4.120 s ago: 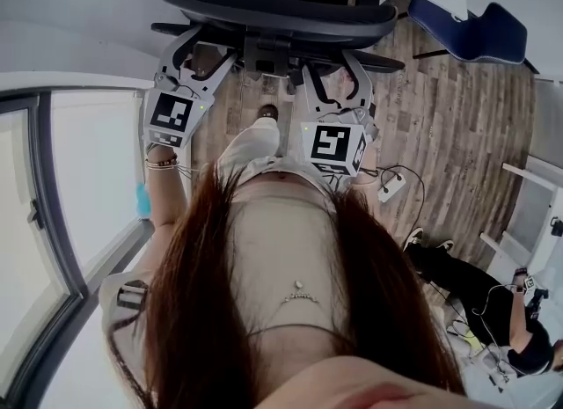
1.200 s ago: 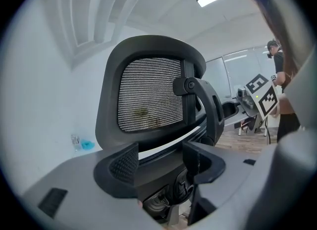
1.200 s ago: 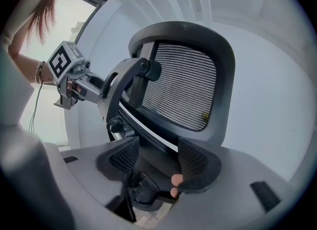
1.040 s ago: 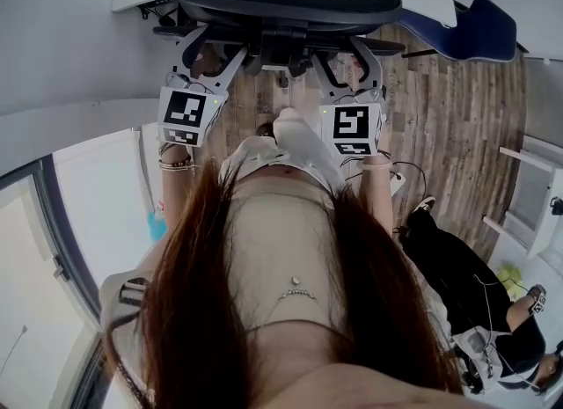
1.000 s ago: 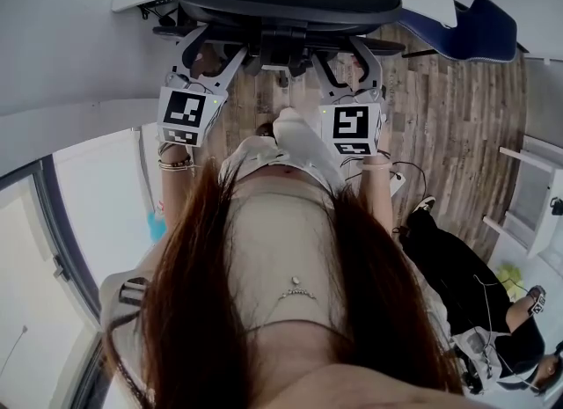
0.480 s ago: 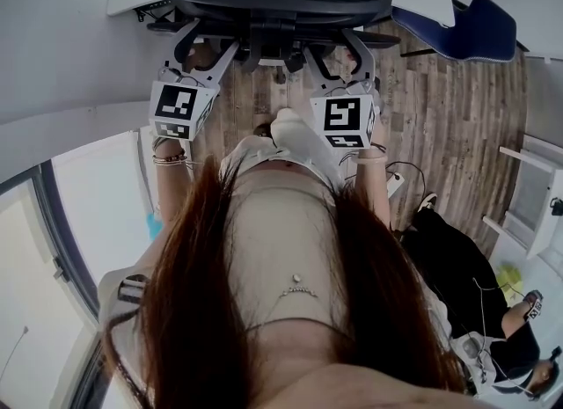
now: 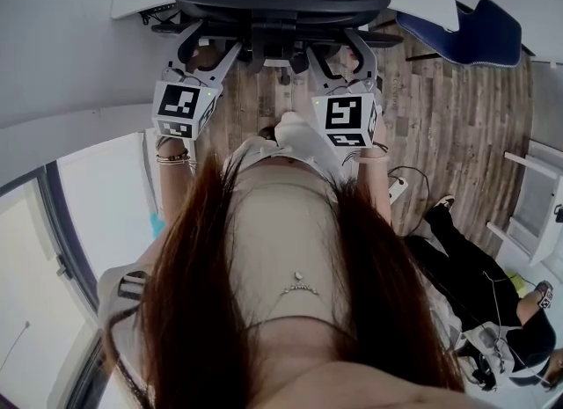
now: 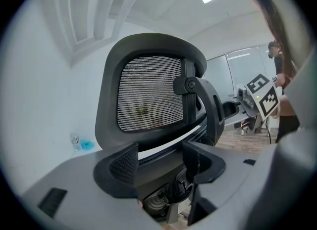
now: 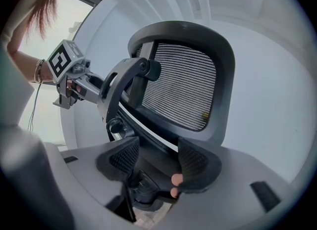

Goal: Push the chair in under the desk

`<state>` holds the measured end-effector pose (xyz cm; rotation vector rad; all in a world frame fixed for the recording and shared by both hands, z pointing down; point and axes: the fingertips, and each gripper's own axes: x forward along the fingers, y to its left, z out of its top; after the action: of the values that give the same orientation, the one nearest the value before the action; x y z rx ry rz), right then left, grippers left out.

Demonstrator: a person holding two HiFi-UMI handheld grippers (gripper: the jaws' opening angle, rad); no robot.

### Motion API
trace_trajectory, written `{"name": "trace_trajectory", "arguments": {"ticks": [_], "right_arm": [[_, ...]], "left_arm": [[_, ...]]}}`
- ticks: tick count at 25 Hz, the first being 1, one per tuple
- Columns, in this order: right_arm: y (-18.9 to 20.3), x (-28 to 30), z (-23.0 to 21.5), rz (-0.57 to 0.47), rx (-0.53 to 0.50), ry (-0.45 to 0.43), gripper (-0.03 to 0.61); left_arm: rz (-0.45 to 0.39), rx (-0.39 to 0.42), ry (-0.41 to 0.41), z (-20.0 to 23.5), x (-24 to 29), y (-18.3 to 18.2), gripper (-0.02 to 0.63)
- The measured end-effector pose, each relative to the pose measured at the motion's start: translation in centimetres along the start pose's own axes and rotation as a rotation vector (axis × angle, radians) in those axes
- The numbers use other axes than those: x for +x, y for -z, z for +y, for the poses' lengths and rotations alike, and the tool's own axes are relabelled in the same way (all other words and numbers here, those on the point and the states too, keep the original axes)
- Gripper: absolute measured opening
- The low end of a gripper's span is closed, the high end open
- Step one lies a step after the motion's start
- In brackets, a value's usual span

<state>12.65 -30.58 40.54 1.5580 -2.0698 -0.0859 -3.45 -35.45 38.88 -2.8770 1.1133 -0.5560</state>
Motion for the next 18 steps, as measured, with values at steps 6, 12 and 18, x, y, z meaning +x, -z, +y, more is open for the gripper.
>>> {"name": "trace_trajectory", "arguments": {"ticks": [6,12,18], "right_arm": [[-0.03,-0.1,0.02,-0.01,-0.002,-0.002,0.256],[0.02,0.21,-0.06,-0.021,-0.004,-0.003,0.258],[0.23,0.43,-0.06,-0.023,-0.003,0.0,0.259]], "left_arm": [[0.001,-0.003,-0.004,-0.1,-0.14,-0.1,0.268],[0.005,-0.006,-0.014,-0.01,-0.03,0.13,0.268],[0.006,-0.007,-0.019,-0.05,0.15,0.32,0.268]]}}
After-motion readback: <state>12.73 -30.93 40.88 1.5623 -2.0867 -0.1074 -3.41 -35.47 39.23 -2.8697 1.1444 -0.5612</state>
